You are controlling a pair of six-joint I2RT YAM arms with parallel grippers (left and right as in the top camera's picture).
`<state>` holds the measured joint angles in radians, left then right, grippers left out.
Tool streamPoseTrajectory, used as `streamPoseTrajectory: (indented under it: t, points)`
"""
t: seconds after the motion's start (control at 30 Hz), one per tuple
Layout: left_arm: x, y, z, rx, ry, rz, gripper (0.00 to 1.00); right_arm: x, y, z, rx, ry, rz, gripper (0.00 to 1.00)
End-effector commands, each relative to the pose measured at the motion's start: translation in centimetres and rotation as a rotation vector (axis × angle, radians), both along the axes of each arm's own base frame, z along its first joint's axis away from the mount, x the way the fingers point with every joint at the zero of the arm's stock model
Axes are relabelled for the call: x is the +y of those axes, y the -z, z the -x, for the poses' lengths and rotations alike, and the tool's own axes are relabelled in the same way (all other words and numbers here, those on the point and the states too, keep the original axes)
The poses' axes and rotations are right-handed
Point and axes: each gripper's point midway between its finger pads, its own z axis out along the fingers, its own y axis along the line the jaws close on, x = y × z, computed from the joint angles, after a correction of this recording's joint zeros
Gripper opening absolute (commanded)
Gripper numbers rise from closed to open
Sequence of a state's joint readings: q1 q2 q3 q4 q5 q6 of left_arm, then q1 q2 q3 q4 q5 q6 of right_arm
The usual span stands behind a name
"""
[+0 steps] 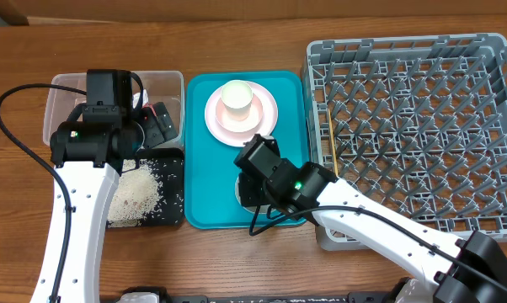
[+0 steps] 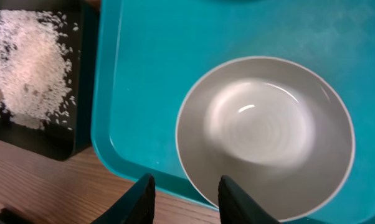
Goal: Sort waste into correct bins and load items into the dishwasher
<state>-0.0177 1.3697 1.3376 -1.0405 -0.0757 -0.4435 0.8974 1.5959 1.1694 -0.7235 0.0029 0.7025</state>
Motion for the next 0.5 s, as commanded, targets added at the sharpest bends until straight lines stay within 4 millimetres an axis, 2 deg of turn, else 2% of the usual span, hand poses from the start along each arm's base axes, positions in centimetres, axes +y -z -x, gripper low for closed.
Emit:
streamPoseTrajectory:
  t: [0.0,0.13,0.27,0.47]
  points:
    - [0.2,-0.6,-0.2,-0.017,-0.004,-0.002,1.0,0.6,-1.4,-0.3,-0.04,-0.045,-0.021,0.27]
    - [0.2,-0.6,-0.2,-0.017,-0.004,-0.002,1.0,0.8,-1.4,0.0,-0.086,-0.16,0.013,0.21]
    - [0.2,-0.6,-0.2,-0.017,-0.004,-0.002,1.0,1.6,-1.2,0.4,-0.118,-0.241,0.026,0.21]
    - [0.2,-0.6,-0.2,-0.017,-0.004,-0.002,1.0,3.4,1.4,1.3,-0.113,-0.314,0.064,0.23]
